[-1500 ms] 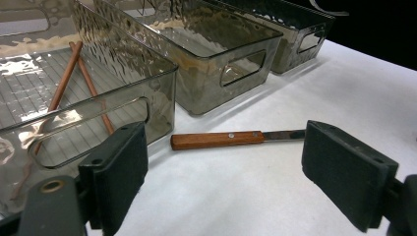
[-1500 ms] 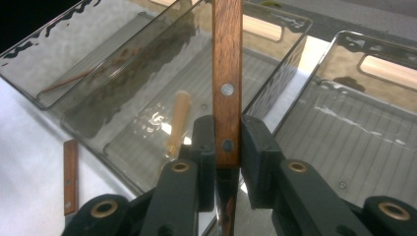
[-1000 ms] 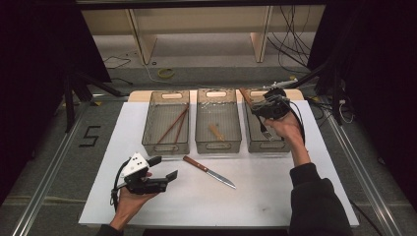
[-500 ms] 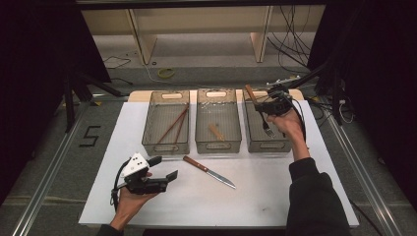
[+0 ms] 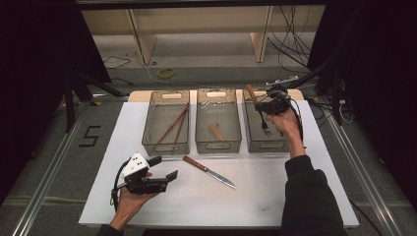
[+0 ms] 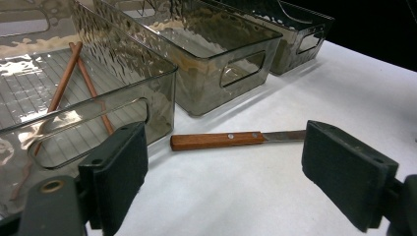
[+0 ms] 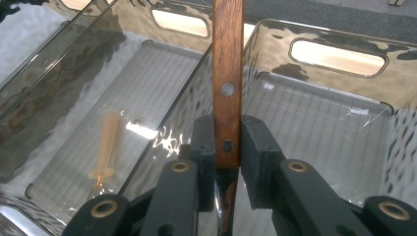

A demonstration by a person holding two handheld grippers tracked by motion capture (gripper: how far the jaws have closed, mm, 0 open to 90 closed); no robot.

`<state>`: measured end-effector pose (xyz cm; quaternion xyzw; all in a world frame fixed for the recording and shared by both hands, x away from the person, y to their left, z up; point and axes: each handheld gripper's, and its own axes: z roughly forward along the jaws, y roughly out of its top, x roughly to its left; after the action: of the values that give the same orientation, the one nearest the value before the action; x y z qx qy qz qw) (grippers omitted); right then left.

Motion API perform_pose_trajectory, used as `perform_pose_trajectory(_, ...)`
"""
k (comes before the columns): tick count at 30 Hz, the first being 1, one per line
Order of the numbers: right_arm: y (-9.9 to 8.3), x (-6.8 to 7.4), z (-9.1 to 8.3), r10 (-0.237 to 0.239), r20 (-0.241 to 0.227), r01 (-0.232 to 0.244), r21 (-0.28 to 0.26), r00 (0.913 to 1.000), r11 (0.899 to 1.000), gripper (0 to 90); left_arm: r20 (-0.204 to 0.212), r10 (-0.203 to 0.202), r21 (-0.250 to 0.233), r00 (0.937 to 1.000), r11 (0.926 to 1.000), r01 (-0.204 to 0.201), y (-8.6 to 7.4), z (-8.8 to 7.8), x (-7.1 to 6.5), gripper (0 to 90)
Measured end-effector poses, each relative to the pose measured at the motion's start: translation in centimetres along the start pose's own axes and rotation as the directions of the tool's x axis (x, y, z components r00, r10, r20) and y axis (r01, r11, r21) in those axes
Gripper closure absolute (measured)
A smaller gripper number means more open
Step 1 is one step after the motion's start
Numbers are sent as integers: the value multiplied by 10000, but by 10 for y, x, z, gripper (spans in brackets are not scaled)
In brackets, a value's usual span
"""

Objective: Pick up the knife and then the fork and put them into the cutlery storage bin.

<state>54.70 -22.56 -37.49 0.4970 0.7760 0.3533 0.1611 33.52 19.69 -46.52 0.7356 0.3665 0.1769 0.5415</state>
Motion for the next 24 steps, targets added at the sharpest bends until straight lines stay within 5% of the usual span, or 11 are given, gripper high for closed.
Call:
perform_pose_trajectory(16,-6,-1,18,295,296,-312,588,9991,9978,762,-5,-50,-62,10000,10000,50,0,0,0,169)
perform_pose_trajectory(19,-7,-1,24,466,473,-508,924,9978,9944,485,-8,-54,-58,10000,10000,54,0,0,0,167)
perform_pose_trajectory(24,-4,7,17,240,296,-258,621,9993,9977,405,-13,-57,-72,10000,10000,57,0,-1,0,167)
